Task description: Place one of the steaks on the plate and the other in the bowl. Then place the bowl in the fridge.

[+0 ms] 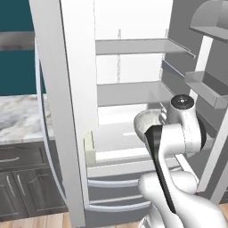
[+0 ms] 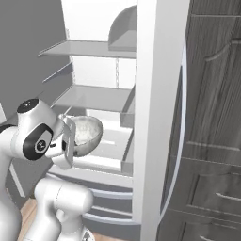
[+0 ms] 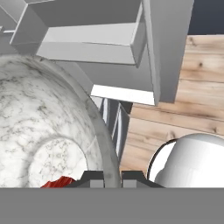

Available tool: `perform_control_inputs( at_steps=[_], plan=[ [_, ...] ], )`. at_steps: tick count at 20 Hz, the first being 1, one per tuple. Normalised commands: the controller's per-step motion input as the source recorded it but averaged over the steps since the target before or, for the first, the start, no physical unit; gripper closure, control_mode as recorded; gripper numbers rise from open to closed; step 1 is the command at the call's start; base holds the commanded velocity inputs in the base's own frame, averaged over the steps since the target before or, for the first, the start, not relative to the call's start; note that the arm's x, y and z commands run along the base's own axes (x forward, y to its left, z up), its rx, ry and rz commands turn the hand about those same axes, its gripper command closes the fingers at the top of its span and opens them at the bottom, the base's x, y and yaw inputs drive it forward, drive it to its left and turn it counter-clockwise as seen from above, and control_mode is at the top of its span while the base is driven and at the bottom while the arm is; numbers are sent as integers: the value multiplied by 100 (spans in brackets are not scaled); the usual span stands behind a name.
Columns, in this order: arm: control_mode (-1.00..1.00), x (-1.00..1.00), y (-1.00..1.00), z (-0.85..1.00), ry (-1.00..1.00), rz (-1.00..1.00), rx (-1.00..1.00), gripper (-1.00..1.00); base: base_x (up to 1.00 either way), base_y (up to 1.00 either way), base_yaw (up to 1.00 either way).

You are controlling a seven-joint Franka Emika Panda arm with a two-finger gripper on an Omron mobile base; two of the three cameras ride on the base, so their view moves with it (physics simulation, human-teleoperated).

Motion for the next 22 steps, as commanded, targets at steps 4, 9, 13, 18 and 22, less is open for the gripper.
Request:
perform_control_inputs(
  at_steps=[4, 9, 13, 18, 22],
  plan=[
    [100, 0, 0, 0, 0, 0, 0, 100, 33, 0, 0],
    [100, 0, 0, 0, 0, 0, 0, 100, 19, 0, 0],
    [100, 0, 0, 0, 0, 0, 0, 100, 34, 1, 0],
    [-100, 3, 0, 0, 0, 0, 0, 100, 22, 1, 0],
    [-100, 19, 0, 0, -5, 0, 0, 100, 0, 0, 0]
  ],
)
